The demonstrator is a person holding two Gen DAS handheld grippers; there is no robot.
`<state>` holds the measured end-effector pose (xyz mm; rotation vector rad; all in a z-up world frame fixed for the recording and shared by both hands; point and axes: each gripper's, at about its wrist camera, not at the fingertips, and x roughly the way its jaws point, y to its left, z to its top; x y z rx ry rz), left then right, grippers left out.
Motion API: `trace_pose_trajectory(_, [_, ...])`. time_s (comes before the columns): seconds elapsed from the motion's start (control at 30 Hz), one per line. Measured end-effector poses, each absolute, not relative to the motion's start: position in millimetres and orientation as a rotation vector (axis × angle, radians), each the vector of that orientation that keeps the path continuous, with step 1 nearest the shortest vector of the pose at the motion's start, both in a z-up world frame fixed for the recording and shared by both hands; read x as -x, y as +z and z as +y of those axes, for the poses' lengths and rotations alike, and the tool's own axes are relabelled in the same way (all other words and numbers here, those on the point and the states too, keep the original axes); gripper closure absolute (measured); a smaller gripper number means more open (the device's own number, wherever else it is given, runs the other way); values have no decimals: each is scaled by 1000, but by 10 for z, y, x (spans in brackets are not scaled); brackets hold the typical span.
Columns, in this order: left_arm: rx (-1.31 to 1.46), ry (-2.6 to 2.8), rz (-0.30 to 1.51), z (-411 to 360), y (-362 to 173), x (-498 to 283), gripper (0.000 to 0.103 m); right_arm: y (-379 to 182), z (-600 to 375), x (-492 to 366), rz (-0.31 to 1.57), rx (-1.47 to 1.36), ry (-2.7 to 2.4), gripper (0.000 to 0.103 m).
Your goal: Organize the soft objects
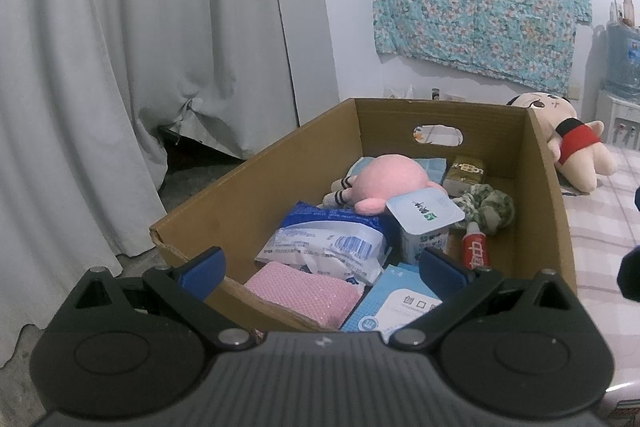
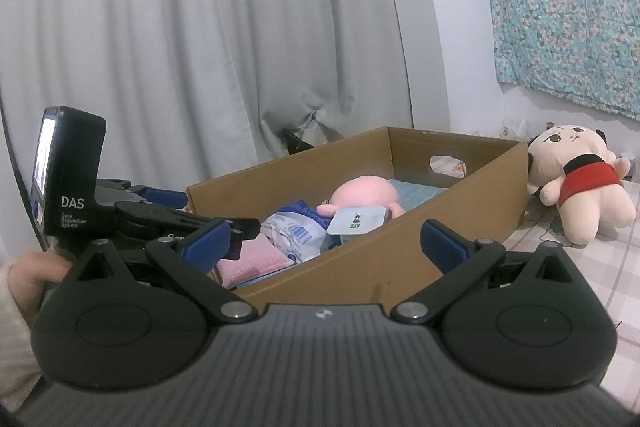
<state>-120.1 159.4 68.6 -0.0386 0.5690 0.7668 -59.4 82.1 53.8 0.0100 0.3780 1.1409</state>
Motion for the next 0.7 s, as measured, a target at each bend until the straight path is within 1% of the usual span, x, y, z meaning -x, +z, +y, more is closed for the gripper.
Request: trace_pose_trajectory(0.7, [15,753,563,1577,680,1204,0,536,844,627,391,-4,1144,1])
